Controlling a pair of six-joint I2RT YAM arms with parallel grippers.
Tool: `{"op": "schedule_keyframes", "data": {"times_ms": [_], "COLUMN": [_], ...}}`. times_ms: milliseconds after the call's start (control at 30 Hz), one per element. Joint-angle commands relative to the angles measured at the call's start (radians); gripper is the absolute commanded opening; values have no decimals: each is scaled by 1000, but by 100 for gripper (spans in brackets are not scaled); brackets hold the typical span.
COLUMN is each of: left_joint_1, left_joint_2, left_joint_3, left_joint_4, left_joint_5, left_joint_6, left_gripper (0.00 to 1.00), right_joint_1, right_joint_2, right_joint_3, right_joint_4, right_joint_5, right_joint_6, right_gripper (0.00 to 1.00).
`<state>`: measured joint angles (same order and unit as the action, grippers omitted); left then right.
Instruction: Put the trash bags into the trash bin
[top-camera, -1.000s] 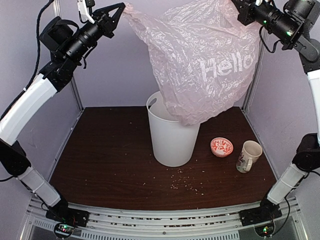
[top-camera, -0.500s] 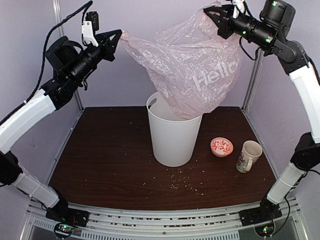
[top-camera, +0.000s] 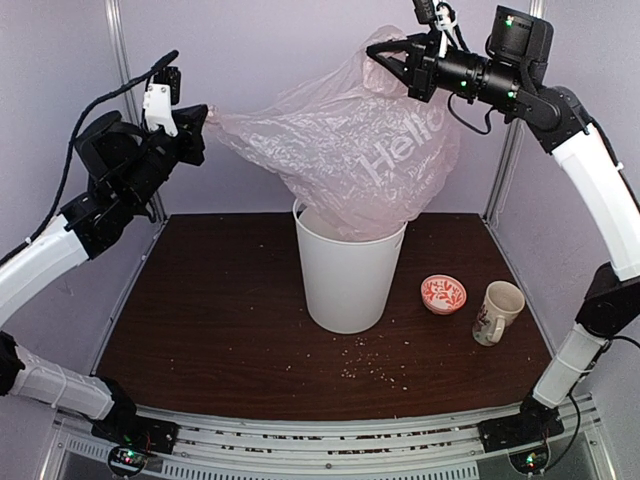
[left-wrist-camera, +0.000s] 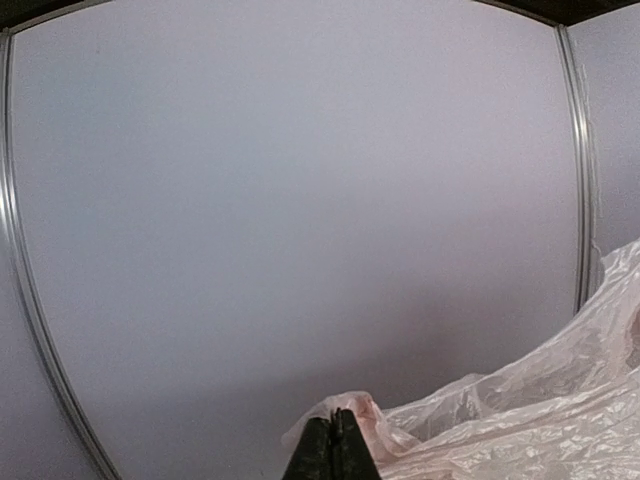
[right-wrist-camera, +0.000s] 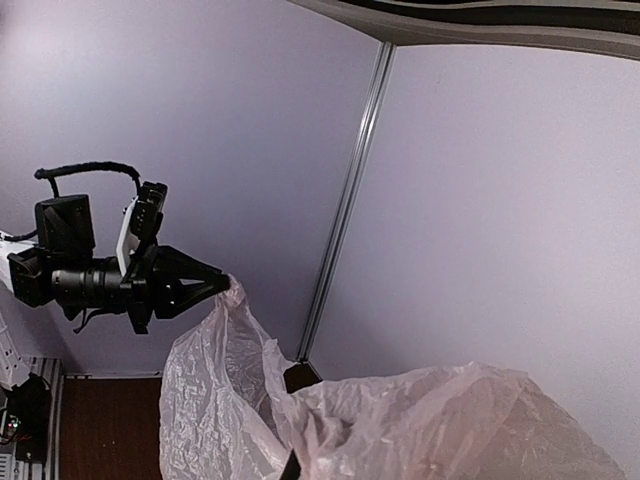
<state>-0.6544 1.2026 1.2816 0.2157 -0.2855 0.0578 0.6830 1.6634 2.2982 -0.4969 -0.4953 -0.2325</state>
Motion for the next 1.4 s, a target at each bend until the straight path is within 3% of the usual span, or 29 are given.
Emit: {"op": "schedule_keyframes", "data": {"times_ms": [0, 233, 400, 500, 600, 800, 900, 1000, 1167, 1267, 1367], "left_joint_1": [2, 21, 25, 31, 31, 32, 33, 33, 33, 33, 32], "left_joint_2": [-62, -105, -132, -129, -109, -85, -93, -95, -97, -102, -107], "left_joint_3": [-39, -53, -77, -78, -76, -82, -88, -95, -102, -104, -112], "left_joint_4": [82, 86, 100, 94, 76, 67, 70, 75, 73, 72, 70], "left_joint_5": [-138, -149, -172, -145, -111, -97, -117, -114, -97, -83, -68], "left_joint_6": [77, 66, 66, 52, 30, 13, 17, 16, 8, 1, -9], "left_gripper": [0, 0, 0, 0, 0, 0, 0, 0, 0, 0, 0], "right_joint_1": [4, 4, 4, 3, -2, -125, -196, -257, -400, -469, -501], "right_joint_2": [26, 64, 40, 2, -54, -236, -324, -379, -410, -396, -366], "right_joint_3": [83, 110, 56, 1, -89, -309, -395, -477, -607, -664, -698], "right_joint_4": [40, 61, 37, 20, 11, 30, 8, -6, 122, 233, 319], "right_joint_5": [-80, -134, -86, -82, -64, -113, -143, -155, -173, -68, 137], "right_joint_6": [68, 119, 81, 54, 29, 26, 9, 0, 130, 215, 263], "right_gripper": [1, 2, 5, 11, 21, 59, 68, 69, 66, 56, 42]}}
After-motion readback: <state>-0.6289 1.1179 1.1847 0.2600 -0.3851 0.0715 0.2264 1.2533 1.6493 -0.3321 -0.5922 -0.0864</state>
